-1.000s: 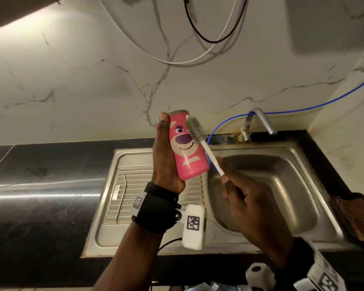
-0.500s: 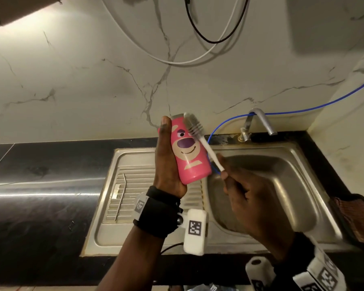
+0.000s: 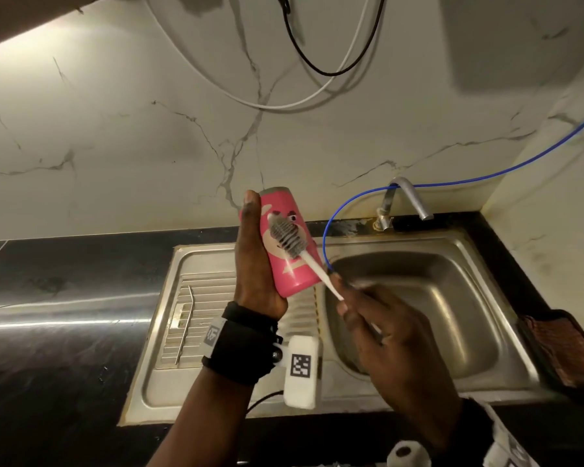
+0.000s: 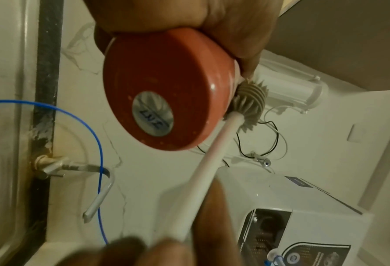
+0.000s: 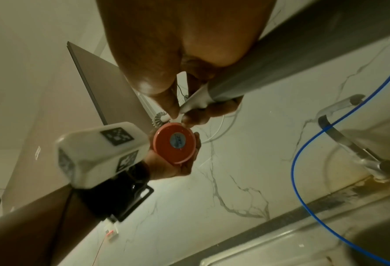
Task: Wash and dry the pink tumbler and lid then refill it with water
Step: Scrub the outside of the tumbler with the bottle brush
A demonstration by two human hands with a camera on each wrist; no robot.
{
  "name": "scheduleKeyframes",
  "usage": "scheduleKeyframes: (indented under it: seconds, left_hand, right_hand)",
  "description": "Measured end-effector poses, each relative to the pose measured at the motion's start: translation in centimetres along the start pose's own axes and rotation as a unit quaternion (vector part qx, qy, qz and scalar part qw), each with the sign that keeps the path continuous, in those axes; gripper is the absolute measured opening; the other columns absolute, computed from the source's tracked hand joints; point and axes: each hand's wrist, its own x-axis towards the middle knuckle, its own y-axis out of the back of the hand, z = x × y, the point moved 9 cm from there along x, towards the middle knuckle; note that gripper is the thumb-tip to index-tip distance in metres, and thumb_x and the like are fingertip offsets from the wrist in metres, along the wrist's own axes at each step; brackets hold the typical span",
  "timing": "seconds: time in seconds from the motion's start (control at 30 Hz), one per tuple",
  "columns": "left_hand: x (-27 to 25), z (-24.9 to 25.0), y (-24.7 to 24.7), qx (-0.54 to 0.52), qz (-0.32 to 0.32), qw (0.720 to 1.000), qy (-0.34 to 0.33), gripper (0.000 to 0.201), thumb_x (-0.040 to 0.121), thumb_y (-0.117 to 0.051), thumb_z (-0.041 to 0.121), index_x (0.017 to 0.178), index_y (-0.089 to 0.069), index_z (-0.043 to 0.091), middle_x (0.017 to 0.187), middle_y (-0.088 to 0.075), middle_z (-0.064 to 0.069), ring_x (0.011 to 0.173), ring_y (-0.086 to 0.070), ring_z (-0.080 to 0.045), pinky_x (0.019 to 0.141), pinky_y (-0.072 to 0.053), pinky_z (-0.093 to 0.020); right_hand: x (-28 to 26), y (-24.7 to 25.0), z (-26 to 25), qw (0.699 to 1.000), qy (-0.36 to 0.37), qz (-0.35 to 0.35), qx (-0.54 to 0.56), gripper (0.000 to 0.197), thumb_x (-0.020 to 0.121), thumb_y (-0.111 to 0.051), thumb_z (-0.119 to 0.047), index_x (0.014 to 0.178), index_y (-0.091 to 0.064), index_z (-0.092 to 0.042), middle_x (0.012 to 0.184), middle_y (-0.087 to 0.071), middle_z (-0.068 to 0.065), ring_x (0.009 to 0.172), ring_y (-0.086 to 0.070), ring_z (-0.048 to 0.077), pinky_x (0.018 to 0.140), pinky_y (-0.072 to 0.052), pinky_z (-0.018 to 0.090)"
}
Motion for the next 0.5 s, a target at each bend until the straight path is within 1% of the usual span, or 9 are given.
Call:
scheduleKeyframes:
  seconds: [0.07, 0.13, 0.17, 0.2, 0.27, 0.33, 0.37, 0.43, 0.5]
  left_hand:
    - [0.4, 1.1, 1.0, -0.010, 0.024, 0.999, -0.019, 0.063, 0.099, -0.052, 0.073, 0.125, -0.065, 0.017, 0.094, -0.065, -0.006, 0.080, -0.064, -0.023, 0.078, -0.059, -0.038]
    - [0.6, 1.3, 1.8, -0.014, 0.050, 0.998, -0.026, 0.064, 0.099, -0.052, 0.073, 0.124, -0.067, 0.016, 0.093, -0.066, -0.006, 0.080, -0.064, -0.022, 0.081, -0.058, -0.039]
    - [0.6, 1.1, 1.8, -0.015, 0.056, 0.998, -0.023, 0.066, 0.098, -0.053, 0.073, 0.127, -0.067, 0.016, 0.095, -0.065, -0.006, 0.081, -0.064, -0.022, 0.082, -0.057, -0.040]
    - [0.6, 0.6, 1.7, -0.014, 0.058, 0.998, -0.017, 0.069, 0.096, -0.057, 0.074, 0.130, -0.066, 0.015, 0.096, -0.065, -0.007, 0.082, -0.063, -0.023, 0.083, -0.056, -0.041]
    - [0.5, -0.7, 1.4, -0.003, 0.057, 0.998, -0.006, 0.083, 0.089, -0.066, 0.077, 0.139, -0.063, 0.011, 0.099, -0.064, -0.009, 0.084, -0.064, -0.026, 0.082, -0.057, -0.043]
    - [0.5, -1.5, 1.0, 0.007, 0.051, 0.999, 0.002, 0.097, 0.081, -0.073, 0.080, 0.146, -0.058, 0.009, 0.101, -0.063, -0.012, 0.086, -0.065, -0.029, 0.081, -0.058, -0.044]
    - [0.6, -1.4, 1.0, 0.013, 0.053, 0.999, -0.004, 0.103, 0.078, -0.075, 0.081, 0.150, -0.055, 0.009, 0.105, -0.063, -0.014, 0.090, -0.065, -0.031, 0.082, -0.059, -0.046]
    - [0.9, -0.4, 1.4, 0.025, 0.070, 0.997, -0.033, 0.109, 0.075, -0.078, 0.081, 0.153, -0.050, 0.010, 0.115, -0.059, -0.016, 0.101, -0.062, -0.034, 0.090, -0.057, -0.051]
    - [1.3, 1.2, 2.2, 0.023, 0.088, 0.994, -0.067, 0.112, 0.075, -0.079, 0.081, 0.154, -0.048, 0.008, 0.119, -0.059, -0.016, 0.106, -0.060, -0.034, 0.094, -0.056, -0.052]
  right_hand:
    - [-1.2, -0.2, 0.4, 1.000, -0.012, -0.013, 0.009, 0.043, 0.099, -0.063, -0.019, 0.141, -0.063, -0.031, 0.091, -0.060, -0.009, 0.073, -0.062, 0.009, 0.066, -0.050, 0.030]
    - [-1.7, -0.2, 0.7, 1.000, -0.018, -0.017, 0.001, 0.044, 0.099, -0.063, -0.020, 0.141, -0.062, -0.031, 0.088, -0.056, -0.009, 0.070, -0.060, 0.009, 0.064, -0.048, 0.028]
    - [-1.6, -0.1, 0.7, 1.000, -0.018, -0.014, -0.004, 0.044, 0.099, -0.064, -0.018, 0.142, -0.062, -0.030, 0.087, -0.056, -0.009, 0.069, -0.060, 0.009, 0.064, -0.048, 0.027]
    - [-1.3, 0.0, 0.6, 1.000, -0.017, -0.009, -0.011, 0.045, 0.099, -0.065, -0.015, 0.142, -0.062, -0.030, 0.087, -0.057, -0.008, 0.069, -0.060, 0.009, 0.064, -0.048, 0.027]
    - [-0.4, 0.1, 0.4, 1.000, -0.013, 0.003, -0.024, 0.046, 0.098, -0.067, -0.012, 0.141, -0.063, -0.029, 0.087, -0.057, -0.006, 0.069, -0.059, 0.010, 0.064, -0.049, 0.031]
    - [0.4, 0.0, 0.1, 0.999, -0.012, 0.009, -0.032, 0.045, 0.100, -0.066, -0.013, 0.141, -0.062, -0.030, 0.087, -0.058, -0.004, 0.072, -0.060, 0.012, 0.066, -0.050, 0.034]
    - [0.5, 0.0, 0.1, 0.999, -0.012, 0.007, -0.033, 0.045, 0.101, -0.065, -0.014, 0.142, -0.061, -0.031, 0.087, -0.058, -0.003, 0.073, -0.060, 0.013, 0.067, -0.050, 0.035]
    - [-0.1, 0.1, 0.3, 0.999, -0.013, -0.003, -0.036, 0.045, 0.100, -0.063, -0.017, 0.143, -0.061, -0.033, 0.088, -0.058, -0.005, 0.072, -0.060, 0.011, 0.066, -0.050, 0.031]
    - [-1.2, 0.4, 0.5, 0.999, -0.016, -0.019, -0.032, 0.046, 0.098, -0.063, -0.020, 0.141, -0.061, -0.034, 0.089, -0.057, -0.008, 0.072, -0.060, 0.008, 0.066, -0.049, 0.026]
